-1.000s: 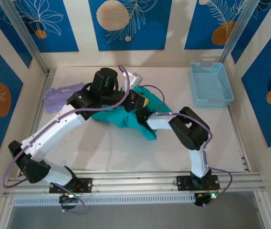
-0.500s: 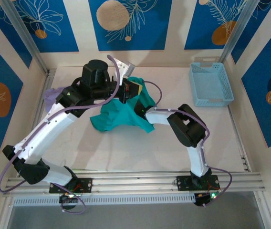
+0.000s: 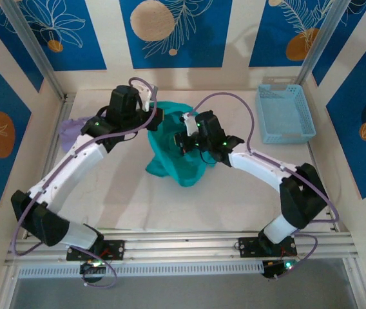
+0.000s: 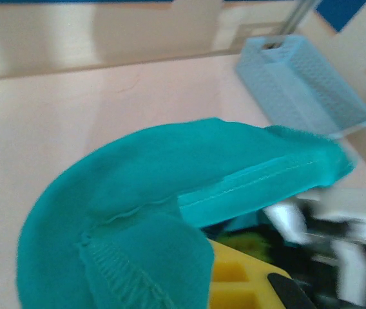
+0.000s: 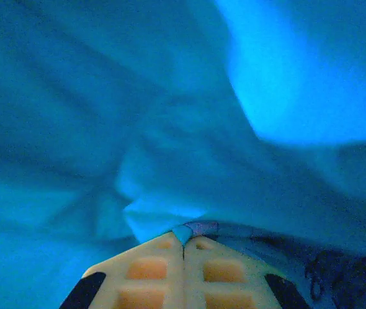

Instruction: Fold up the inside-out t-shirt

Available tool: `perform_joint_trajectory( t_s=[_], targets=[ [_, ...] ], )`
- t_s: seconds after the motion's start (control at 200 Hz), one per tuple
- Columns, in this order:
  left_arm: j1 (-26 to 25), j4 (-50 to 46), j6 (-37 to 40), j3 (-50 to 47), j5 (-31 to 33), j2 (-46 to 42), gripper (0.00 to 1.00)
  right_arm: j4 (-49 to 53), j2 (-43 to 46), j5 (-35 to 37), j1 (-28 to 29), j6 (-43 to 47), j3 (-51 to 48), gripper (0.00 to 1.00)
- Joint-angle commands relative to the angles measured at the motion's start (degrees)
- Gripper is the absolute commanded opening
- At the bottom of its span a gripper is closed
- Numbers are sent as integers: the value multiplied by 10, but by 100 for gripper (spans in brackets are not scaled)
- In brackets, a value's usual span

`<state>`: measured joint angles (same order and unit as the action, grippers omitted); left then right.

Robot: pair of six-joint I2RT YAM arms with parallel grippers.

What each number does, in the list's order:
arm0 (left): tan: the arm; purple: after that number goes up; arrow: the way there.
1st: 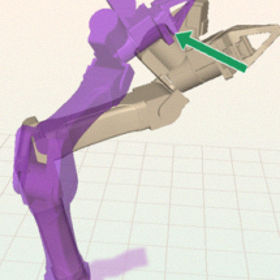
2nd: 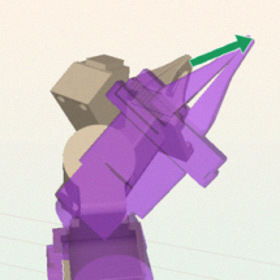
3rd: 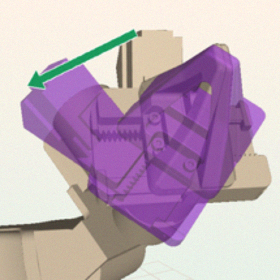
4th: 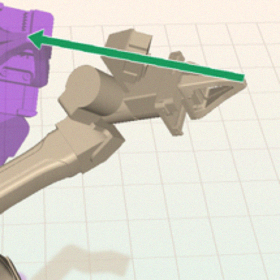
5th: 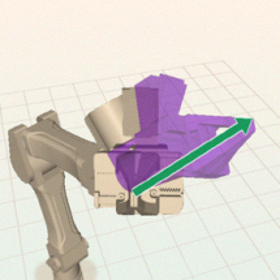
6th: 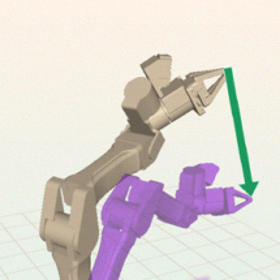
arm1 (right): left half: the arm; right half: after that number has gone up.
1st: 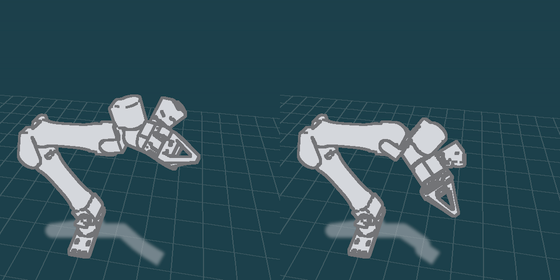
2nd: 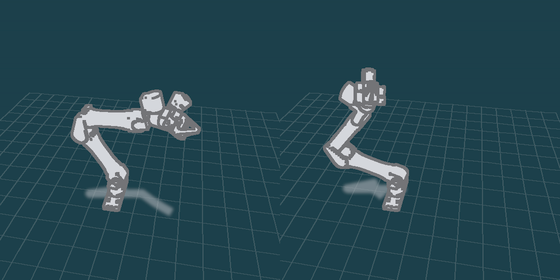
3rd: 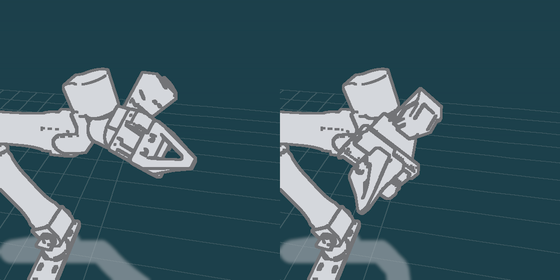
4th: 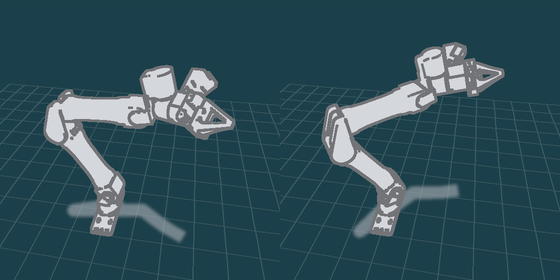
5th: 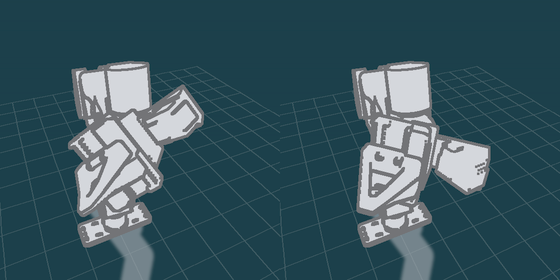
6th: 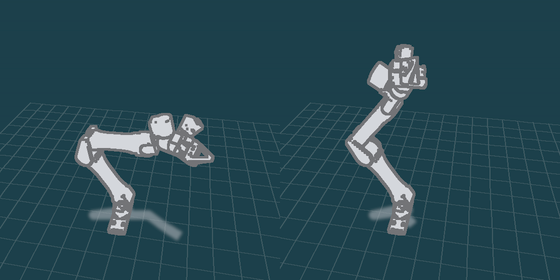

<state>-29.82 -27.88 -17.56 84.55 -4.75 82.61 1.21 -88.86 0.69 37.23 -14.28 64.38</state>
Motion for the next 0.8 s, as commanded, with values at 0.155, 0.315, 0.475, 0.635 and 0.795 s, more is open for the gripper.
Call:
perform_joint_trajectory(
  t_s=[0.155, 0.315, 0.475, 0.635, 0.795],
  targets=[
    [74, 68, -48, -57, 33, 47, 0, -40, 83, -156, -37, -36, -5, 0],
    [79, 89, -61, -105, 53, 89, 0, -3, 102, -167, -49, -22, 42, 0],
    [110, 122, -84, -195, 90, 80, 0, -6, 152, -172, -79, -16, 4, 0],
    [115, 125, -82, -263, 68, 62, 12, 0, 162, -168, -88, -11, -80, 0],
    [100, 150, -82, -312, -13, -11, 50, 19, 160, -150, -88, 12, -133, 0]
  ],
)
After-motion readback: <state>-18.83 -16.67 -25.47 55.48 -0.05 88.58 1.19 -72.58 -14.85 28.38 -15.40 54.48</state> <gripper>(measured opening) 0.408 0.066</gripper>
